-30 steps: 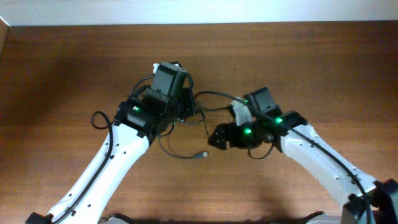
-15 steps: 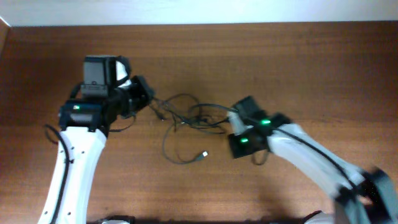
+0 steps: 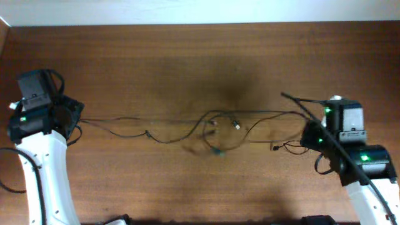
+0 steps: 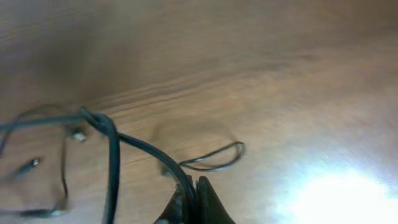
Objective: Untangle cables
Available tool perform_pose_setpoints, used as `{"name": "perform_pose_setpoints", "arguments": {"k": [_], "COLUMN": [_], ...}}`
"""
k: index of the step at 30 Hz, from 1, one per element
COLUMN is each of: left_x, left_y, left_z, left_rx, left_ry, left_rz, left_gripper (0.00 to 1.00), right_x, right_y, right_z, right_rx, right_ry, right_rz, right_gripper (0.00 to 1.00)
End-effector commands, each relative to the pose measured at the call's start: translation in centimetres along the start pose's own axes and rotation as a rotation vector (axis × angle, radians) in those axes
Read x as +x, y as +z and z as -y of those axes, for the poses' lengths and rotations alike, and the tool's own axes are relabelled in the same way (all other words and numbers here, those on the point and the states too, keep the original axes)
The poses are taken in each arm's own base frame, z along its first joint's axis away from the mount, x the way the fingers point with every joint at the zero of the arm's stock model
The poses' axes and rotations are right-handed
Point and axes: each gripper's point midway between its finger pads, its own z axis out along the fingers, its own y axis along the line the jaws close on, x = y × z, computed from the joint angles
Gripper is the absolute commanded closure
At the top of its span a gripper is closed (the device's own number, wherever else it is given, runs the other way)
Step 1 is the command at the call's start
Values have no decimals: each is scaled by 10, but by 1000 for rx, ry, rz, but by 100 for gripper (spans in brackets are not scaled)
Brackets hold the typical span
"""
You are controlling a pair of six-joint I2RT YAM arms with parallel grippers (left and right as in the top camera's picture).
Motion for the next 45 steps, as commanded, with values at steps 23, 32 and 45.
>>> {"name": "perform_pose_setpoints", "arguments": {"k": [23,32,45], "left_x": [292,418,474], "left_y": [-112,-68,-58], "left_z": [170,163,199], "left_rx": [1217,1204,1264], "left_ry": [1461,1827,1552], "left_rz": [-465,-251,-352], "left_gripper": [1,1,100], "right_x": [21,24,29], "right_y": [19,22,22], "right_z": [-93,-85,-83], "right_rx": [-430,-384,-377], "right_ry": [-162,-162,-161], "right_rz": [-181,-193,-211], "right_gripper": [96,96,96]}}
